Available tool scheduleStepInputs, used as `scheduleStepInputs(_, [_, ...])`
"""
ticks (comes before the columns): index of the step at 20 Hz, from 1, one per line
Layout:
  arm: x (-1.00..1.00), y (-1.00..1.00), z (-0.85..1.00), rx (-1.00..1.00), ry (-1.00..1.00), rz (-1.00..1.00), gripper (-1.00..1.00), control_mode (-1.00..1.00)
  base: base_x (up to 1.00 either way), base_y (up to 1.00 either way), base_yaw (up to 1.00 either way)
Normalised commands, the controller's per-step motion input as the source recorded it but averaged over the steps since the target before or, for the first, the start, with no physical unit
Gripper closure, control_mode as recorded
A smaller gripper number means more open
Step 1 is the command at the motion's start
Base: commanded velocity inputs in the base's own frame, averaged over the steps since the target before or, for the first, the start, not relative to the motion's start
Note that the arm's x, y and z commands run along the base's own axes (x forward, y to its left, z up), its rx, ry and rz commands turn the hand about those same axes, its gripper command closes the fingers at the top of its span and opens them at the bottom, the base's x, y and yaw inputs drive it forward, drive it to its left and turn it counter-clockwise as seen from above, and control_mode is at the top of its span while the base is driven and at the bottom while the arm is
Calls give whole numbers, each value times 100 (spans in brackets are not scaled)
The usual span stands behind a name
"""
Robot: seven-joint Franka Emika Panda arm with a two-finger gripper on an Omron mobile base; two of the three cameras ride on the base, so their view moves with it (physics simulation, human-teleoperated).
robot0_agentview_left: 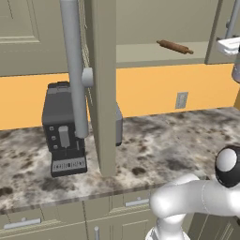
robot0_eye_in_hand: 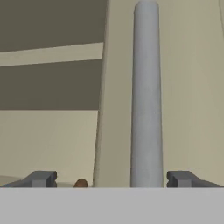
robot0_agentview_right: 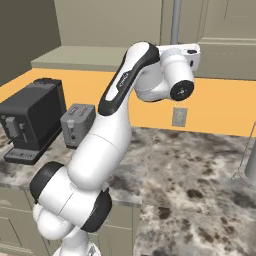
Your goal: Open the cabinet, retrieve the rolling pin, and place it next to the meat on the cutting board to prepare for tenderizing.
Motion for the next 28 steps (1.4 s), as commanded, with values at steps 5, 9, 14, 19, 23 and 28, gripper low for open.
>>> scheduleStepInputs(5, [36,-9,0,0,-2,0,-100,-100,0,0,0])
scheduleStepInputs(9, [38,-14,0,0,0,0,-100,-100,0,0,0])
scheduleStepInputs(14, [43,-11,0,0,0,1,100,-100,0,0,0])
scheduleStepInputs(19, [36,0,0,0,0,0,100,-100,0,0,0])
scheduleStepInputs(23, [4,8,0,-1,2,1,100,-100,0,0,0])
scheduleStepInputs(28, [3,-5,0,0,-1,0,100,-100,0,0,0])
